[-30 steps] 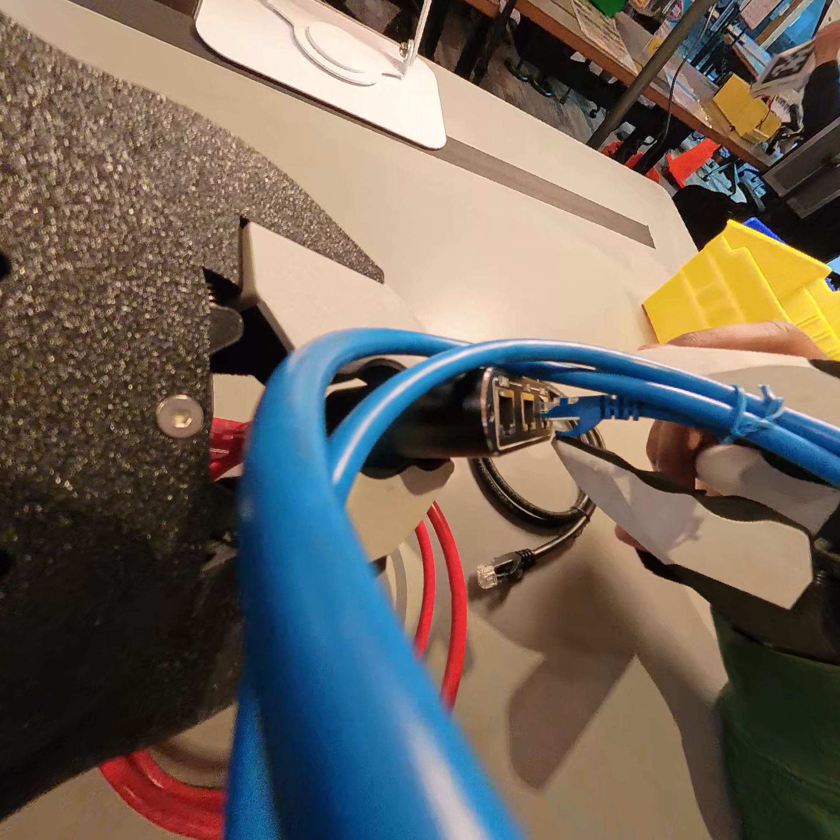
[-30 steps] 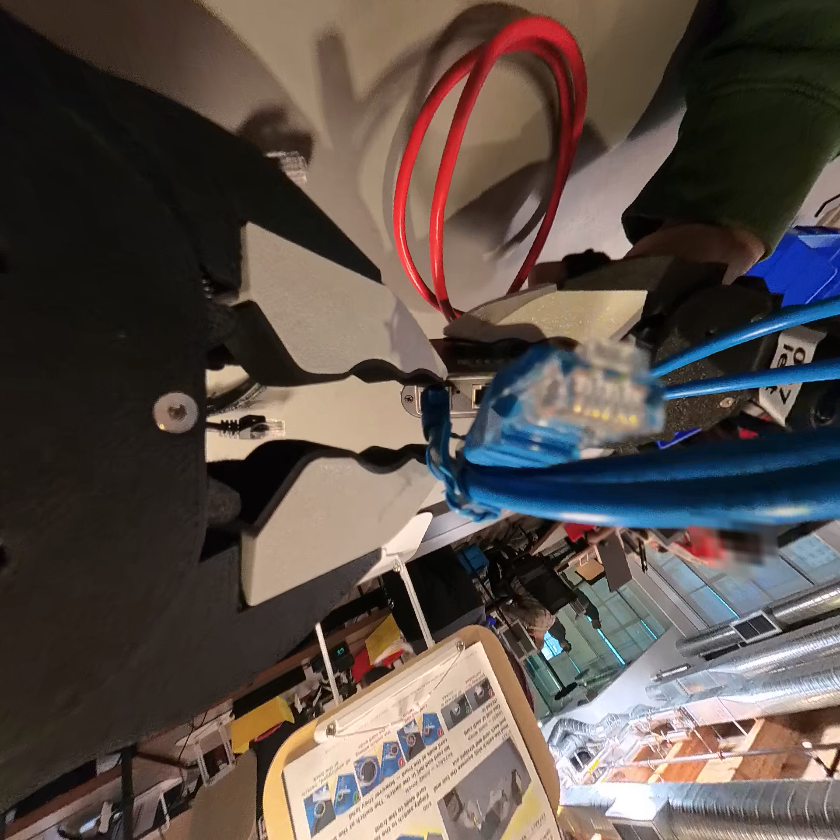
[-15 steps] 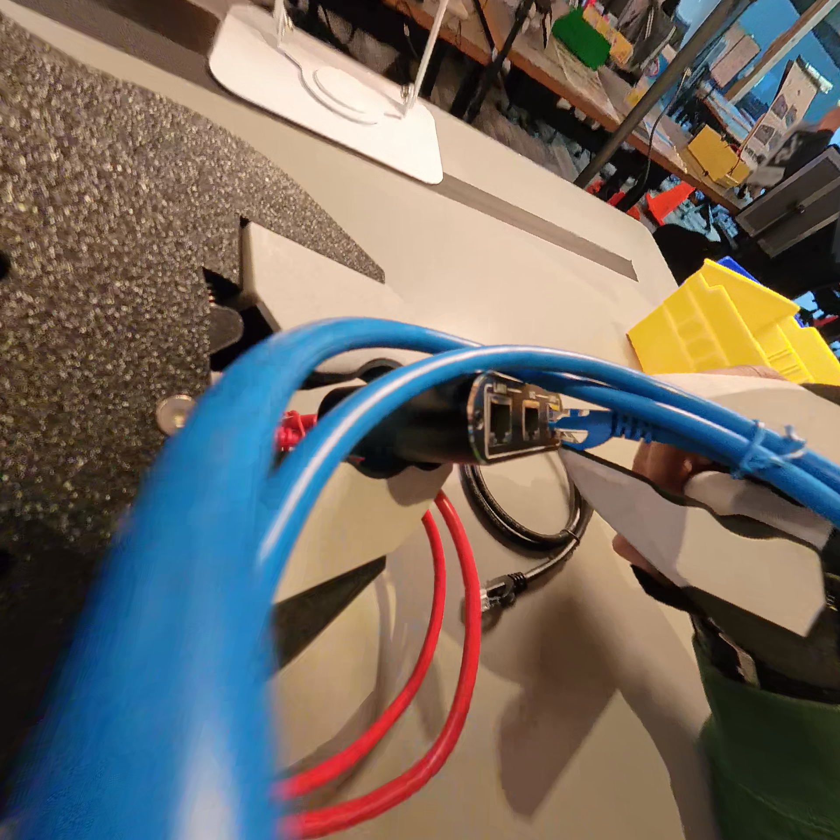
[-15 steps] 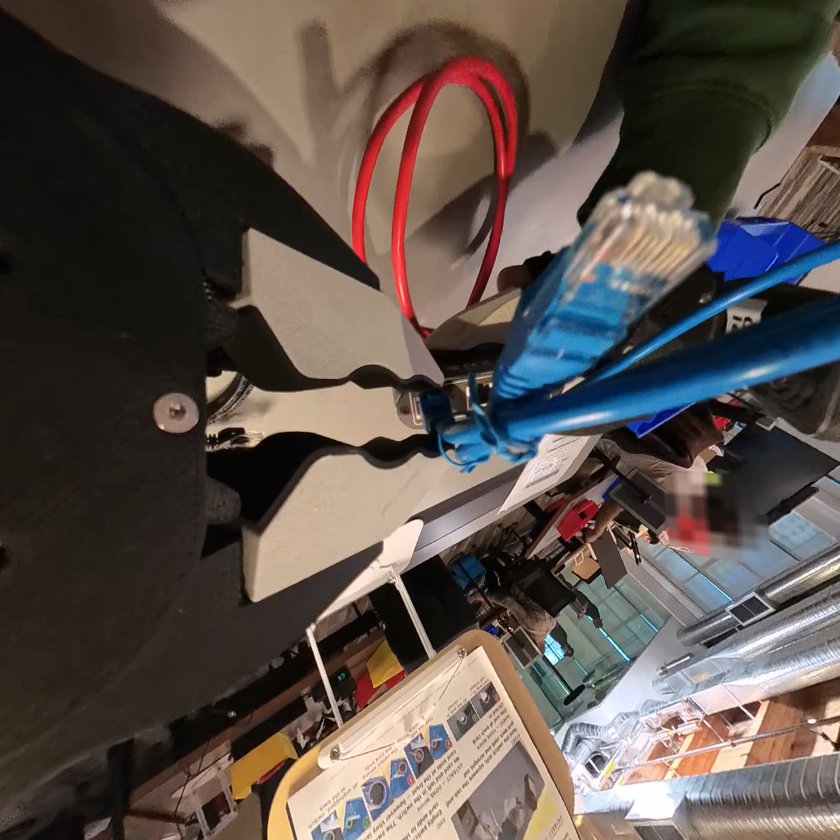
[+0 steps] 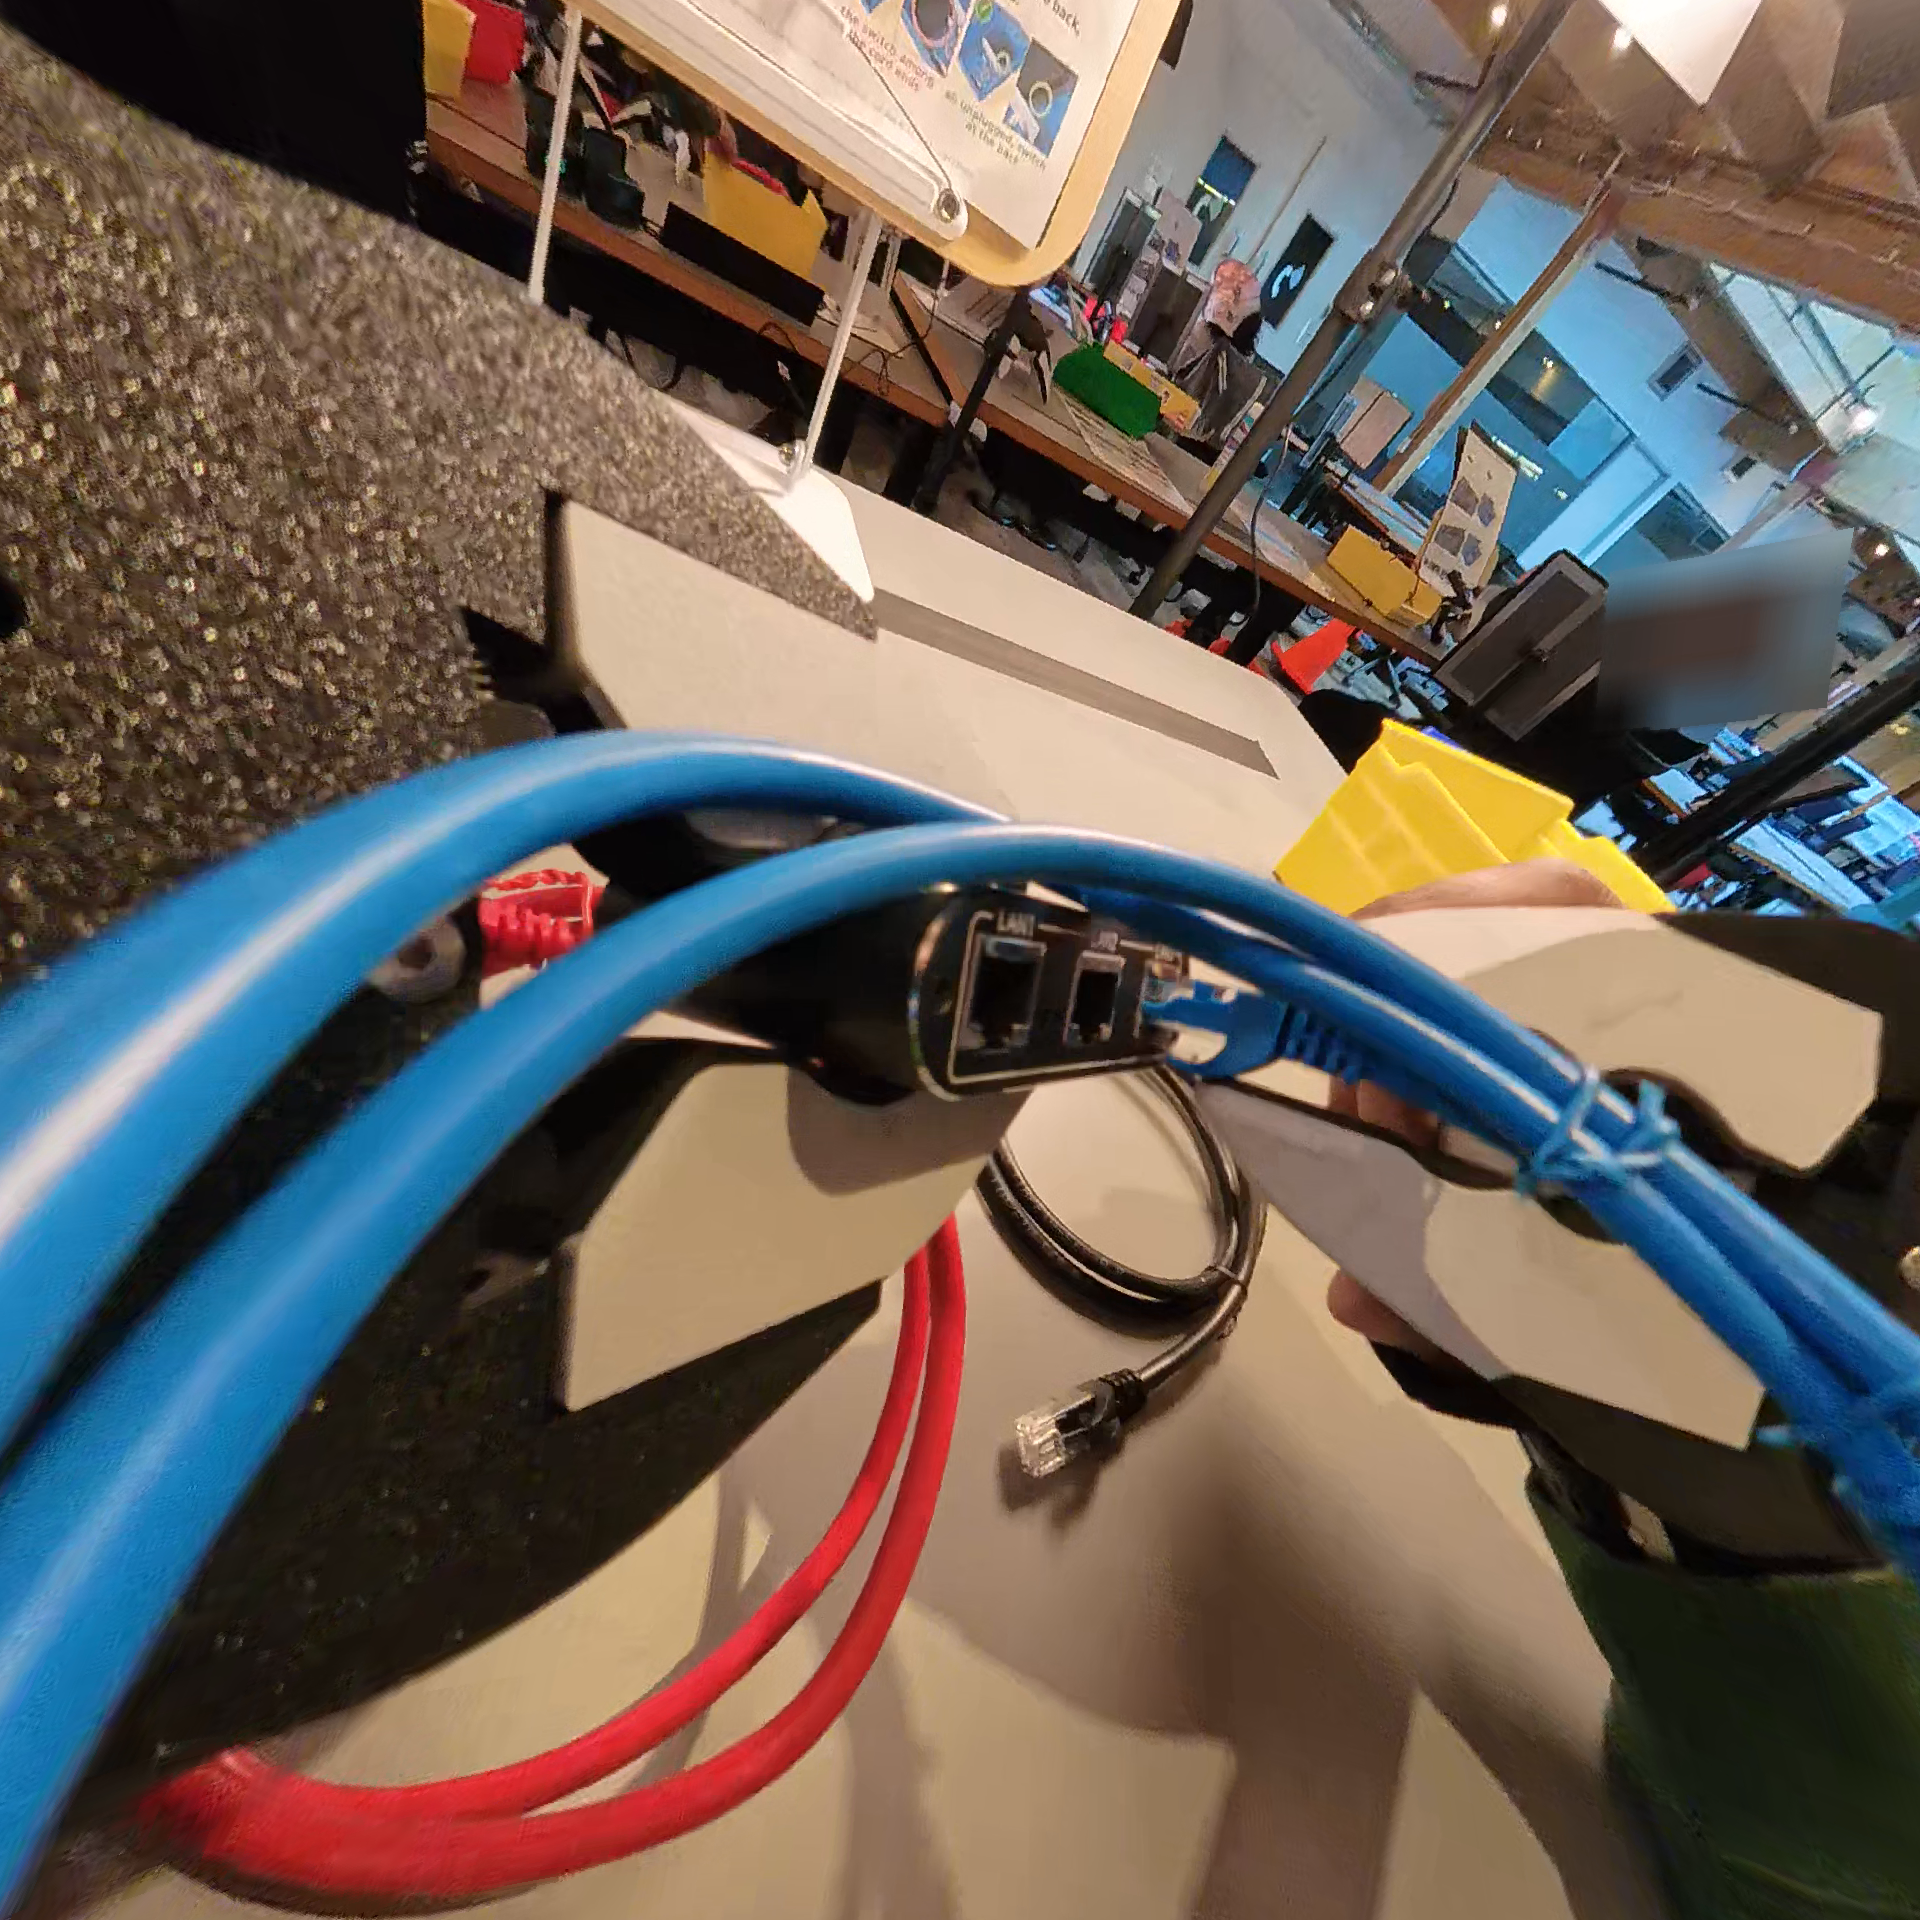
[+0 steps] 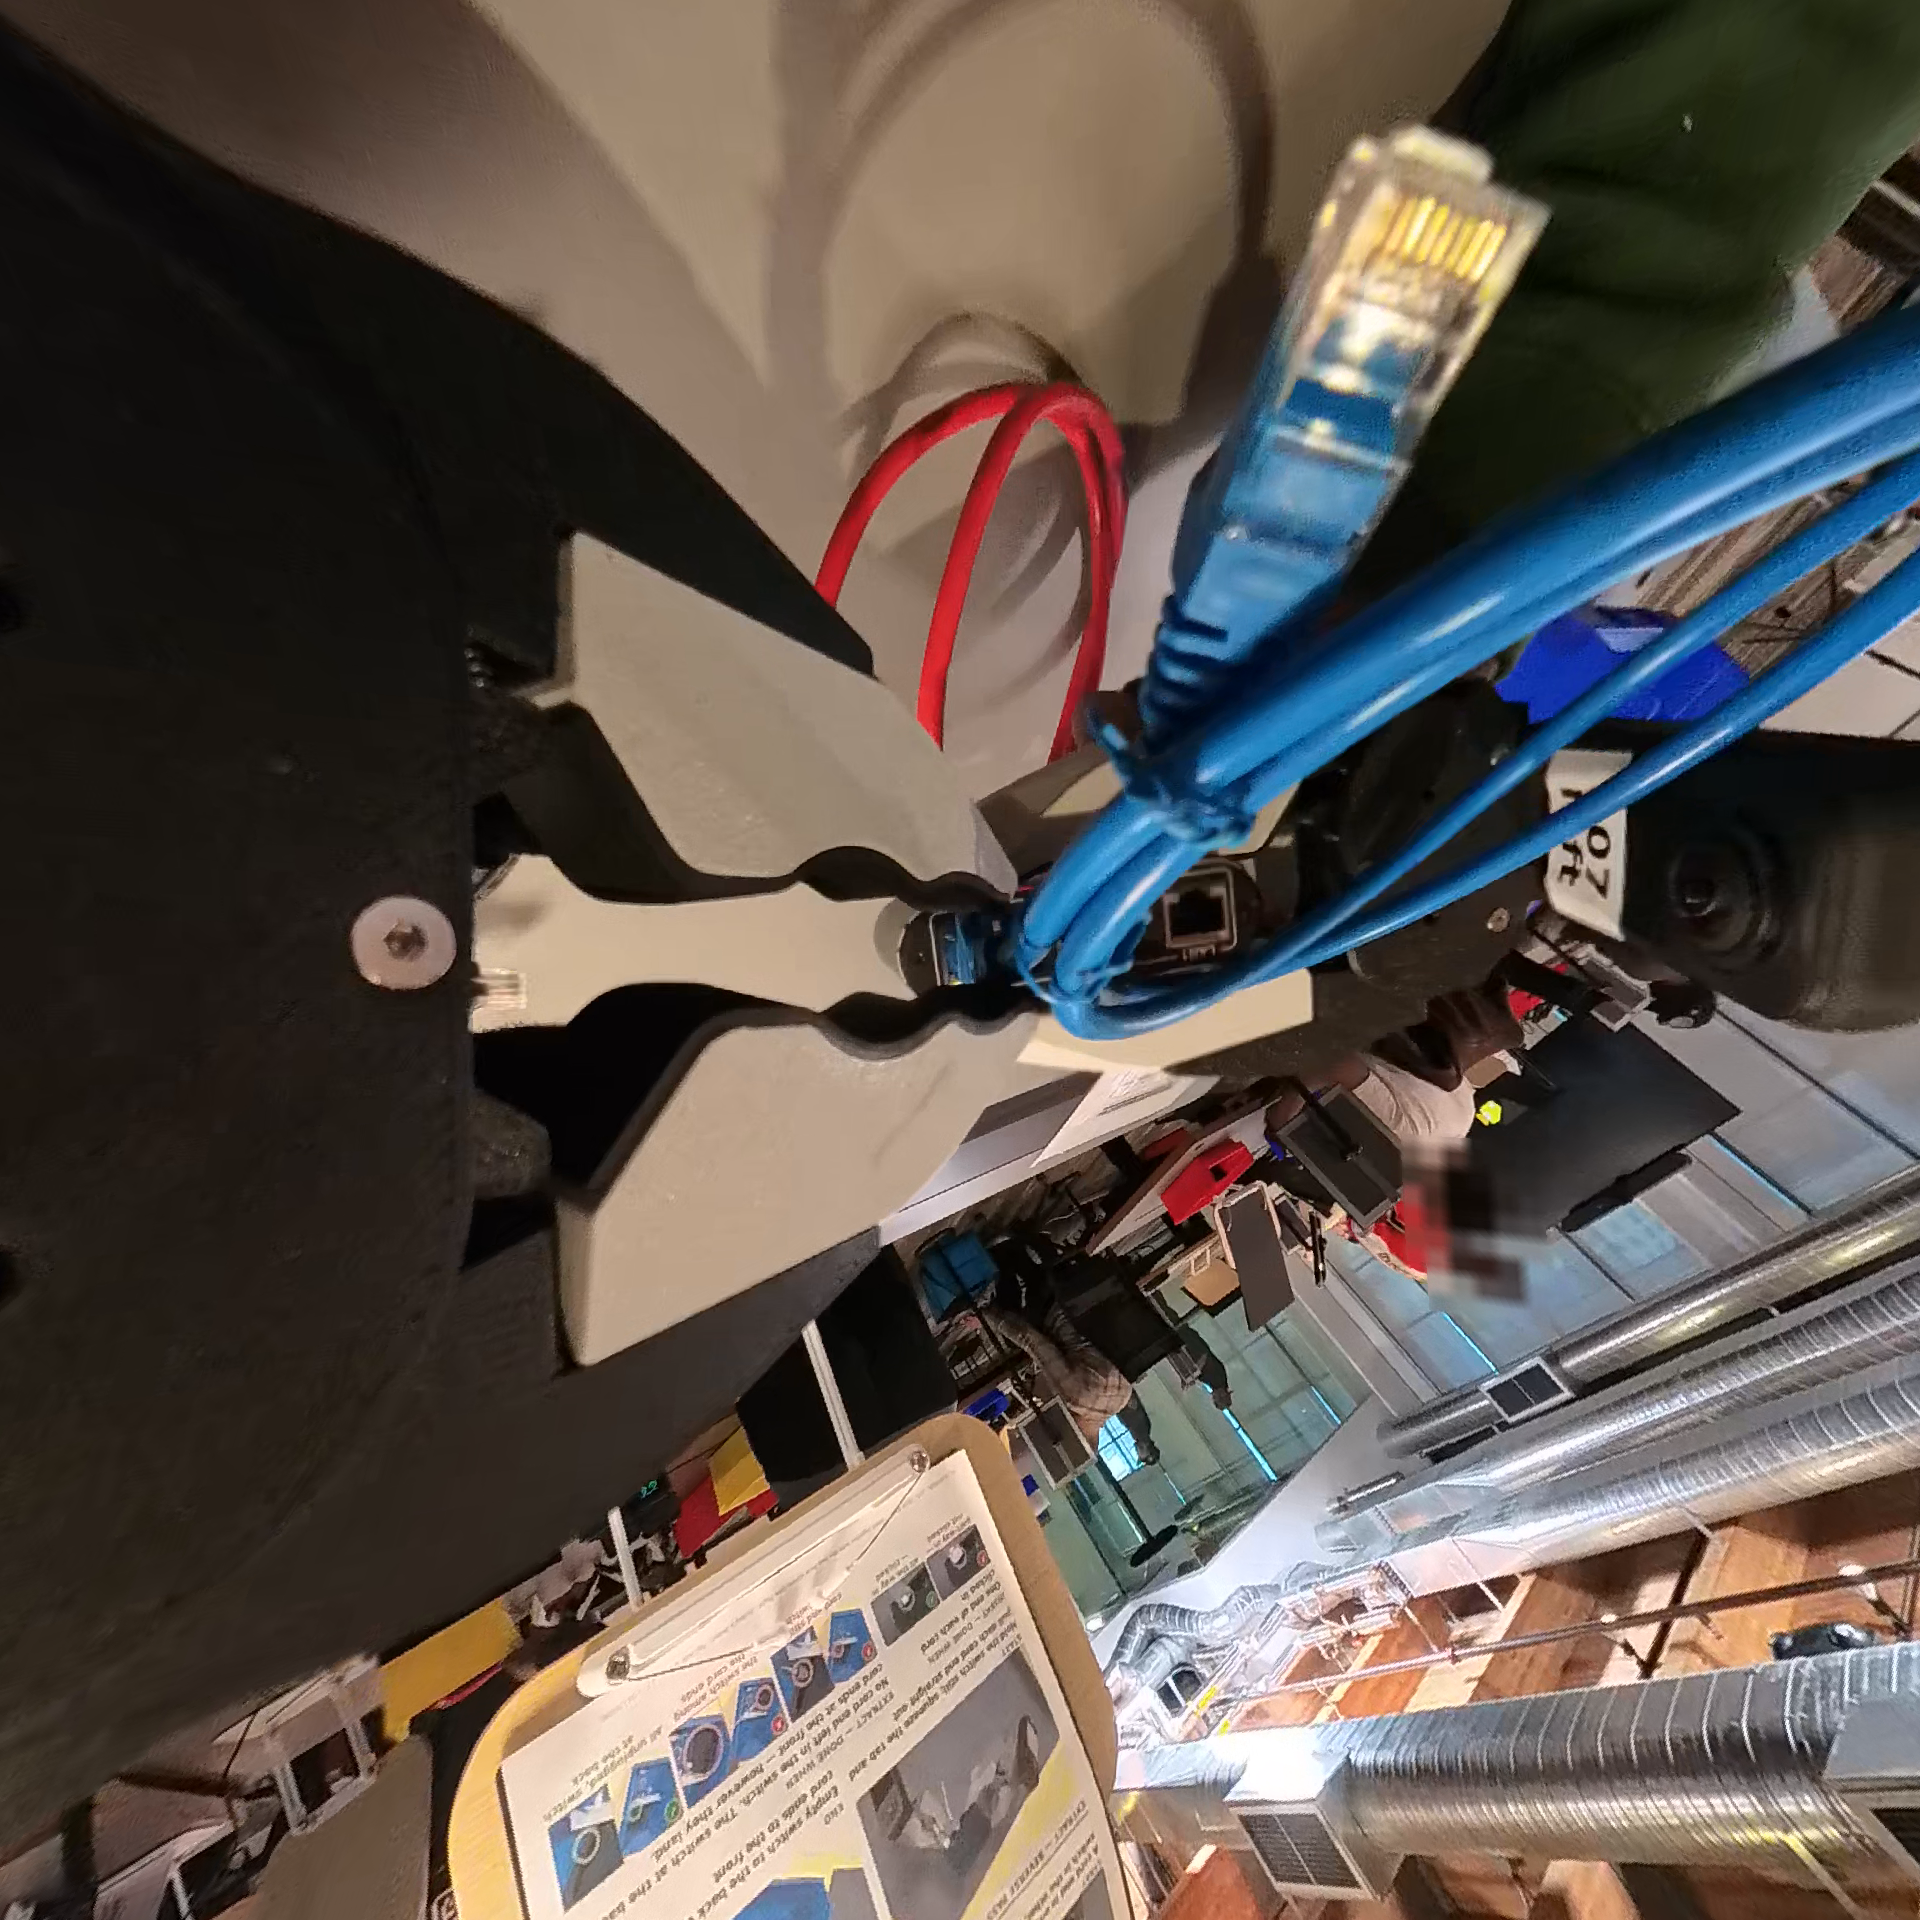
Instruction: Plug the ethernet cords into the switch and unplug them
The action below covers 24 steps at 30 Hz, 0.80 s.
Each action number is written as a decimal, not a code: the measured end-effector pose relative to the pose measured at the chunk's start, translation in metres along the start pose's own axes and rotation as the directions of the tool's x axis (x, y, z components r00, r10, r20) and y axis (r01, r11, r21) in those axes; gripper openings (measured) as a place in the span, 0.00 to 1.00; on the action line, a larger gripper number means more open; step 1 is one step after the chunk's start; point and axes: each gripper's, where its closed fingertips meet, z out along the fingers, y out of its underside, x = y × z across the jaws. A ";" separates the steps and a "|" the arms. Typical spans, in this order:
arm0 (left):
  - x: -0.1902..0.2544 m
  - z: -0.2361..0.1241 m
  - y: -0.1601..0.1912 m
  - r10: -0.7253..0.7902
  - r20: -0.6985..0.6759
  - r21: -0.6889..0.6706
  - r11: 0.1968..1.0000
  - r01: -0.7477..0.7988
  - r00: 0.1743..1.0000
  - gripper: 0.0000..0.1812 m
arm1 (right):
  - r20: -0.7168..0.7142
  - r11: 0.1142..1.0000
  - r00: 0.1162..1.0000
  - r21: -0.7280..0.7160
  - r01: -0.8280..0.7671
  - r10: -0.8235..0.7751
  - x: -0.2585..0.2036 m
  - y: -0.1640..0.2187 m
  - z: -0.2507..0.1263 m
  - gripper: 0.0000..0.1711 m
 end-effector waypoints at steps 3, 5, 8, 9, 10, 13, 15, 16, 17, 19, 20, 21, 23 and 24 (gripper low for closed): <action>-0.001 0.002 0.006 0.036 0.013 -0.069 0.997 -0.035 0.999 0.17 | -0.031 0.999 0.999 -0.045 0.029 -0.030 0.003 0.008 0.000 0.09; -0.006 0.002 0.009 0.092 0.050 -0.122 0.989 -0.085 0.995 0.17 | -0.066 0.993 0.994 -0.083 0.082 -0.088 0.006 0.013 0.001 0.10; -0.009 0.001 0.010 0.139 0.081 -0.153 0.980 -0.125 0.987 0.17 | -0.113 0.976 0.975 -0.129 0.176 -0.191 0.009 0.014 0.001 0.12; -0.010 0.000 0.009 0.146 0.089 -0.154 0.979 -0.131 0.985 0.17 | -0.128 0.971 0.968 -0.136 0.197 -0.214 0.010 0.014 0.001 0.12; -0.011 0.000 0.009 0.155 0.098 -0.157 0.978 -0.138 0.983 0.17 | -0.142 0.964 0.960 -0.146 0.222 -0.243 0.012 0.013 0.001 0.13; -0.014 -0.001 0.009 0.206 0.124 -0.192 0.965 -0.181 0.971 0.17 | -0.162 0.939 0.933 -0.182 0.293 -0.322 0.013 0.013 0.001 0.13; -0.015 -0.001 0.010 0.229 0.136 -0.209 0.958 -0.198 0.964 0.17 | -0.167 0.929 0.922 -0.195 0.316 -0.348 0.013 0.014 0.001 0.14; -0.015 0.000 0.010 0.230 0.137 -0.211 0.957 -0.199 0.963 0.17 | -0.166 0.928 0.922 -0.195 0.316 -0.349 0.013 0.014 0.000 0.14; -0.015 0.000 0.009 0.230 0.138 -0.210 0.957 -0.199 0.963 0.17 | -0.165 0.929 0.923 -0.195 0.316 -0.348 0.013 0.014 0.000 0.14; -0.015 0.000 0.009 0.237 0.141 -0.209 0.956 -0.205 0.961 0.17 | -0.166 0.929 0.922 -0.192 0.317 -0.349 0.013 0.014 0.000 0.14; -0.015 0.000 0.008 0.241 0.141 -0.209 0.955 -0.209 0.960 0.17 | -0.166 0.928 0.921 -0.192 0.320 -0.352 0.013 0.014 -0.001 0.14; -0.015 0.000 0.008 0.244 0.142 -0.208 0.955 -0.212 0.959 0.17 | -0.167 0.927 0.920 -0.191 0.322 -0.354 0.013 0.014 -0.001 0.14; -0.015 -0.001 0.006 0.246 0.143 -0.201 0.956 -0.215 0.959 0.17 | -0.174 0.929 0.919 -0.183 0.322 -0.353 0.013 0.012 -0.001 0.14; -0.014 -0.001 0.006 0.240 0.140 -0.197 0.958 -0.211 0.961 0.17 | -0.177 0.932 0.921 -0.174 0.318 -0.347 0.013 0.011 -0.001 0.14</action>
